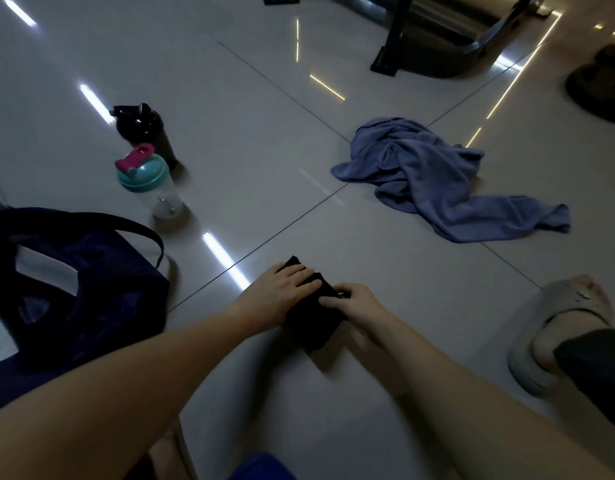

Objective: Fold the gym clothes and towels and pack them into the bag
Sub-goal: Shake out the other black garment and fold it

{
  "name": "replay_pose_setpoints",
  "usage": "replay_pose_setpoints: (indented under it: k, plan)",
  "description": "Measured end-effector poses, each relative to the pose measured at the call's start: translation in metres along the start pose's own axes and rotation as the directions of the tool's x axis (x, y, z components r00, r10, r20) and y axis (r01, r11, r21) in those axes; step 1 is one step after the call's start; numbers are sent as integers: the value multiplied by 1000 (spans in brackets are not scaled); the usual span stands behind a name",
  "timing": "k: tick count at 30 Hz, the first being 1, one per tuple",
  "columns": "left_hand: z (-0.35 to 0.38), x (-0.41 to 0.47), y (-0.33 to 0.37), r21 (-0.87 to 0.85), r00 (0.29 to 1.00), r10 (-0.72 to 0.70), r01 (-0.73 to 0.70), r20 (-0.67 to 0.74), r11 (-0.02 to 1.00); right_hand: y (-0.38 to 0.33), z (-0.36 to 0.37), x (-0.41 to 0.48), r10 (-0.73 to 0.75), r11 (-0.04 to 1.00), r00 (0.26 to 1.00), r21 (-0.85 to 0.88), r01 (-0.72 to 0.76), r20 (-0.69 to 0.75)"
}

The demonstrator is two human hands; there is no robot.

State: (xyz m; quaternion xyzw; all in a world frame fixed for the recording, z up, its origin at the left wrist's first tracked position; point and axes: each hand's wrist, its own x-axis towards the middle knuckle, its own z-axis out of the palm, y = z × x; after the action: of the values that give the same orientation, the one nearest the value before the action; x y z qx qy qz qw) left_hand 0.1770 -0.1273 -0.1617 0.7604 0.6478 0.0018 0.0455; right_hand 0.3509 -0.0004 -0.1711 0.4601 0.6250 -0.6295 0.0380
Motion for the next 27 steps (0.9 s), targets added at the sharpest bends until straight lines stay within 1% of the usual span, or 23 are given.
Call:
replay_pose_setpoints:
  k: [1,2,4,6,8,10,12,14,16,17,18,19,20,21,22,23,24,25,27]
  plan:
    - [-9,-1,-2,-2,1000,15,-15,-26,1000,-5,-4,-5,32,992,998,120,-39,55]
    - [-19,0,-4,2,998,35,-35,-58,999,-9,-9,-10,36,978,991,201,-61,127]
    - [-39,3,-6,25,987,96,-93,-133,995,-19,-18,-23,-1,940,967,330,-86,254]
    - [-58,7,-5,88,960,178,-163,-217,983,-29,-28,-36,-22,869,947,475,-140,321]
    - [-77,8,-2,179,935,255,-215,-245,960,-41,-36,-46,-52,825,927,539,-169,370]
    - [-93,4,-4,264,928,293,-230,-231,937,-59,-41,-54,-74,863,926,490,-127,370]
    - [-109,-4,-10,330,934,291,-213,-208,919,-80,-40,-63,-110,918,924,395,-47,366]
    - [-124,-13,-22,367,947,256,-172,-193,914,-100,-37,-72,-161,941,934,336,46,321]
    - [-142,-22,-35,369,968,164,-85,-189,925,-122,-35,-81,-223,945,941,295,145,253]
    - [-152,-28,-41,324,973,81,-8,-214,946,-132,-34,-85,-262,942,939,272,198,224]
    - [-165,-33,-44,207,965,-28,84,-260,975,-143,-32,-91,-290,940,935,246,238,202]
    - [-181,-37,-44,11,940,-167,178,-297,984,-153,-30,-98,-311,939,932,210,272,186]
    - [-200,-41,-42,-245,899,-327,260,-292,934,-163,-28,-105,-331,937,927,177,300,179]
    - [-220,-43,-39,-516,852,-471,304,-228,801,-173,-26,-111,-350,934,918,147,327,186]
    - [-239,-45,-36,-728,825,-554,312,-112,611,-183,-23,-119,-367,929,909,119,349,197]
    - [-255,-47,-35,-847,820,-573,312,11,430,-195,-20,-127,-384,923,898,94,373,215]
    - [-270,-50,-36,-882,824,-557,335,104,332,-205,-15,-133,-399,917,886,78,392,235]
    - [-282,-54,-40,-870,827,-542,369,148,326,-216,-11,-137,-419,906,868,67,418,266]
    - [-300,-66,-50,-855,848,-505,376,162,357,-236,-2,-144,-454,885,830,54,462,323]
